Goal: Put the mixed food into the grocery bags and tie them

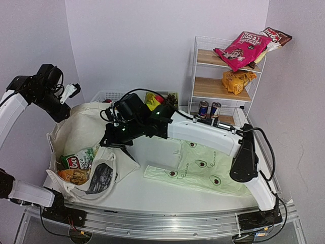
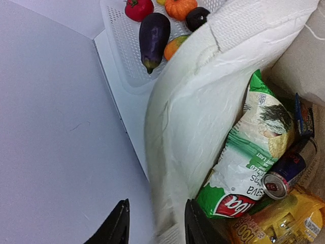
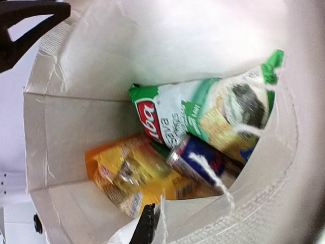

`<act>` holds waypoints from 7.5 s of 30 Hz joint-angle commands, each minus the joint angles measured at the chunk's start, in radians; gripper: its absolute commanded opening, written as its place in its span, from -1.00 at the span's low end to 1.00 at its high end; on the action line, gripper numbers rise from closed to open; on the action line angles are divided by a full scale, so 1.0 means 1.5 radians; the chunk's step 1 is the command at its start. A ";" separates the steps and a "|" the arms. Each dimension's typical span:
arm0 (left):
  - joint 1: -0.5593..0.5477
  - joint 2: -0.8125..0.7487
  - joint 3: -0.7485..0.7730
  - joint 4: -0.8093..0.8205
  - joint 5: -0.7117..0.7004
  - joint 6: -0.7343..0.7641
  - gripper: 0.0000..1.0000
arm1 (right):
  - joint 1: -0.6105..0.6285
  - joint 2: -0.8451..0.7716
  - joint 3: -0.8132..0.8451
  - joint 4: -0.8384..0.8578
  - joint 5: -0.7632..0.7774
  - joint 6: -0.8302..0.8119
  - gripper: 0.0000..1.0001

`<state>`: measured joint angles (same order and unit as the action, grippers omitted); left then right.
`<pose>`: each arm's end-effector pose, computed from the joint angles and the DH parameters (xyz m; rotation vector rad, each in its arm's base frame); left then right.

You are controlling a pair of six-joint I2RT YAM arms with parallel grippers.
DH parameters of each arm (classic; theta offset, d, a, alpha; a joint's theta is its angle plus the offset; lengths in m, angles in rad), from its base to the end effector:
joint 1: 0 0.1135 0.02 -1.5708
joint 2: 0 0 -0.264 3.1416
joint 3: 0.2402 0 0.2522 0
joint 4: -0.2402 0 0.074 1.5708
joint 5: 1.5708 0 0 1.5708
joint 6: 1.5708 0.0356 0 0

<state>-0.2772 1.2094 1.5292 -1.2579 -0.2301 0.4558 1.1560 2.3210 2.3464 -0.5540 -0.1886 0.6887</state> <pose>0.1990 -0.0482 0.4068 0.8103 2.3759 0.3619 0.2105 0.4946 0.3179 -0.6739 2.2760 1.2197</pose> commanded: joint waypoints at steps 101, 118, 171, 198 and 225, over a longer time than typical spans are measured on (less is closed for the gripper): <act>0.115 0.272 0.240 0.206 0.216 0.197 0.99 | -0.131 -0.014 -0.234 0.318 0.087 -0.333 0.71; 0.117 0.249 0.283 0.091 0.305 0.211 0.99 | -0.136 0.006 -0.225 0.329 0.096 -0.312 0.70; 0.606 0.106 0.059 0.032 0.200 0.153 -1.00 | -0.098 0.122 -0.037 0.480 0.174 -0.190 0.26; 0.169 0.160 0.284 0.075 0.186 0.028 0.36 | -0.126 -0.213 -0.466 0.430 0.148 -0.333 0.34; -0.042 0.550 0.173 0.370 -0.020 -0.097 0.68 | -0.151 -0.389 -0.721 0.334 0.331 -0.331 0.34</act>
<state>-0.3362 2.0034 1.8527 -0.7836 -0.2394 0.3173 0.9319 1.7861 1.2731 -0.0276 0.2589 0.1972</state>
